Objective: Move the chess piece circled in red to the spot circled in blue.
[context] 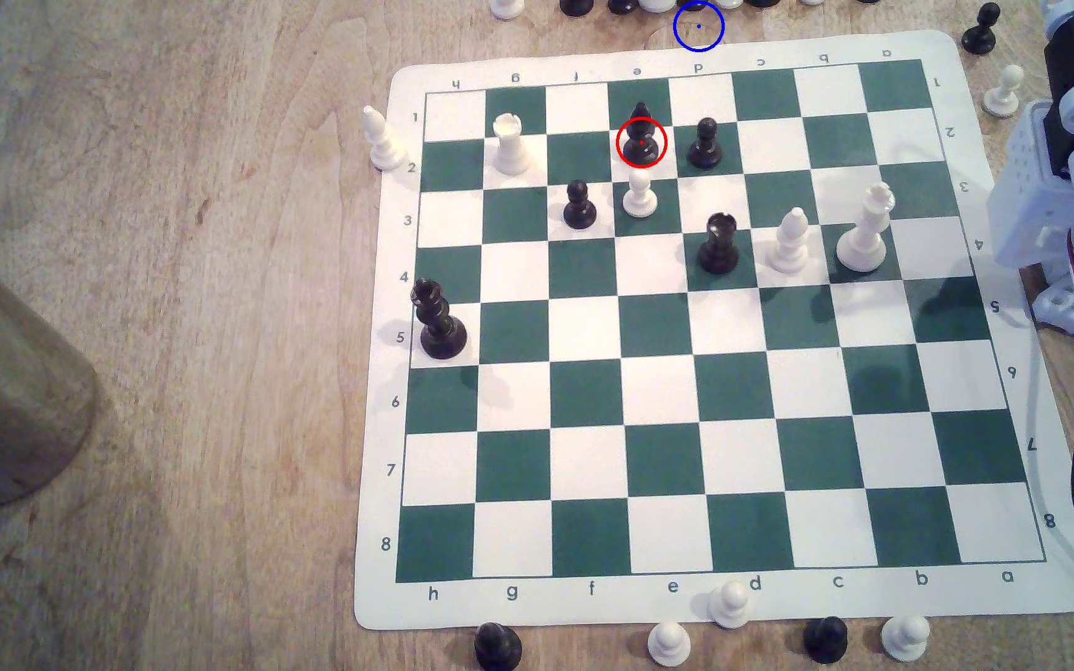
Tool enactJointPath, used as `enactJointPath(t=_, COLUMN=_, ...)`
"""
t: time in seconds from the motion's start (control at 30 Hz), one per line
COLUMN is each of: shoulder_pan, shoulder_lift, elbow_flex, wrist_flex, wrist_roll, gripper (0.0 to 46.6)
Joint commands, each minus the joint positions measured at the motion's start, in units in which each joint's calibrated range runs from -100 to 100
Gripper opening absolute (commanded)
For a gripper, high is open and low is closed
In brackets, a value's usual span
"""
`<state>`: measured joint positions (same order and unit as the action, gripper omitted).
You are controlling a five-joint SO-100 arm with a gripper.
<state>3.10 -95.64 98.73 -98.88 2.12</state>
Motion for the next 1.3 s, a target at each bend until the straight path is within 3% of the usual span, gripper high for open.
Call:
enactJointPath(t=0.0, shoulder_pan=0.6, shoulder_lift=-0.2, elbow_flex=1.2, wrist_flex=-0.5, wrist_roll=0.2, gripper=0.2)
enactJointPath(t=0.37, shoulder_pan=-1.2, shoulder_lift=-0.2, elbow_flex=-5.5, wrist_flex=41.1, wrist_roll=0.0, gripper=0.2)
enactJointPath(t=0.4, shoulder_pan=-0.9, shoulder_lift=-0.2, elbow_flex=-10.0, wrist_flex=52.9, wrist_roll=0.0, gripper=0.2)
enactJointPath(t=0.63, shoulder_pan=3.0, shoulder_lift=-0.1, elbow_flex=-19.7, wrist_flex=83.1, wrist_roll=-0.1, gripper=0.2)
enactJointPath(t=0.7, shoulder_pan=4.9, shoulder_lift=0.0, elbow_flex=-24.1, wrist_flex=99.7, wrist_roll=-1.0, gripper=0.2)
enactJointPath(t=0.87, shoulder_pan=8.0, shoulder_lift=0.6, elbow_flex=-27.3, wrist_flex=115.7, wrist_roll=-1.0, gripper=0.2)
enactJointPath(t=1.13, shoulder_pan=10.2, shoulder_lift=18.8, elbow_flex=-37.8, wrist_flex=131.6, wrist_roll=-0.4, gripper=0.2)
enactJointPath(t=1.27, shoulder_pan=10.7, shoulder_lift=27.6, elbow_flex=-42.8, wrist_flex=137.2, wrist_roll=-1.7, gripper=0.2)
